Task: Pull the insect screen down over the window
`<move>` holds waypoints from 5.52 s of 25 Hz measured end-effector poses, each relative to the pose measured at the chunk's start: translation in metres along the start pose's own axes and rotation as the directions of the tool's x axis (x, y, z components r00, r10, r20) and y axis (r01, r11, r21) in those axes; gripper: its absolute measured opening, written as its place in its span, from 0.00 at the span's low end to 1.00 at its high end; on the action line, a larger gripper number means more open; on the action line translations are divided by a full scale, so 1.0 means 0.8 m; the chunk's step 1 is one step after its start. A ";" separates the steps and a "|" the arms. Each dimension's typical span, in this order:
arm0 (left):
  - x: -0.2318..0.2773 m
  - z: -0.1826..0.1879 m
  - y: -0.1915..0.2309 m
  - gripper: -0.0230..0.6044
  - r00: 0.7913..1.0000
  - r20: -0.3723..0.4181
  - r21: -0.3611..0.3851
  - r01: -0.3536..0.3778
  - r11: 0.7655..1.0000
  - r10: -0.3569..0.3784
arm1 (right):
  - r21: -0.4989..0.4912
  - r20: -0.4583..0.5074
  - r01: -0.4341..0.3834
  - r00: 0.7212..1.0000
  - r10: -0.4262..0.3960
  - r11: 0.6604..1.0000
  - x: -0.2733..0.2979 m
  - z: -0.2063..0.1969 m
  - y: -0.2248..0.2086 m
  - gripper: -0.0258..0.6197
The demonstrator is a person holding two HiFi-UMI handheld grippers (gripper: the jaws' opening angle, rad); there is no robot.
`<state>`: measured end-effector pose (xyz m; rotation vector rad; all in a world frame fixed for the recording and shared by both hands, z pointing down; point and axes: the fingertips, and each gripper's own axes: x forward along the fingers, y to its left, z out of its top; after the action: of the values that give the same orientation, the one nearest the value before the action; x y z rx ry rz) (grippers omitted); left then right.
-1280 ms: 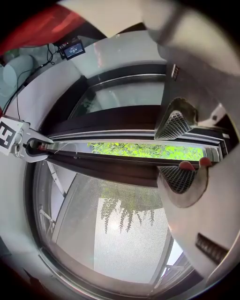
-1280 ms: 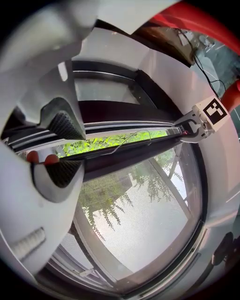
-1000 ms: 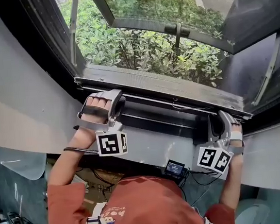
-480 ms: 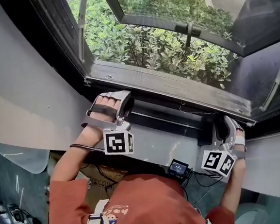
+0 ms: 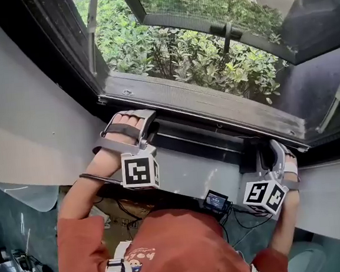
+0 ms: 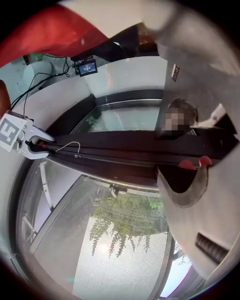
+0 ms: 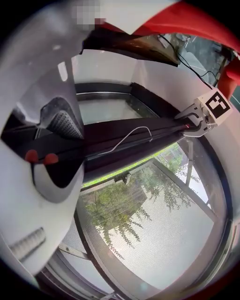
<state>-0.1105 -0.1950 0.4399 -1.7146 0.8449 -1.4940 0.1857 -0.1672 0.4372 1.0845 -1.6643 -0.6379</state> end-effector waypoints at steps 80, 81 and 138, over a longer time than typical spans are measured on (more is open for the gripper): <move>-0.060 0.084 -0.080 0.28 0.851 0.248 -0.911 0.042 0.410 0.464 | 0.820 0.396 -0.138 0.837 -0.377 0.555 -0.082 0.020 0.051 0.28; -0.060 0.084 -0.082 0.28 0.853 0.247 -0.914 0.048 0.402 0.460 | 0.822 0.397 -0.139 0.835 -0.382 0.553 -0.082 0.021 0.050 0.28; -0.063 0.083 -0.057 0.05 0.794 0.286 -0.917 0.066 0.392 0.536 | 0.786 0.441 -0.148 0.815 -0.377 0.600 -0.070 0.042 0.045 0.05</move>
<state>-0.0499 -0.1226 0.4458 -2.4203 1.6579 -0.1158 0.1466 -0.1046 0.4290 1.7852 -2.5616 -0.2687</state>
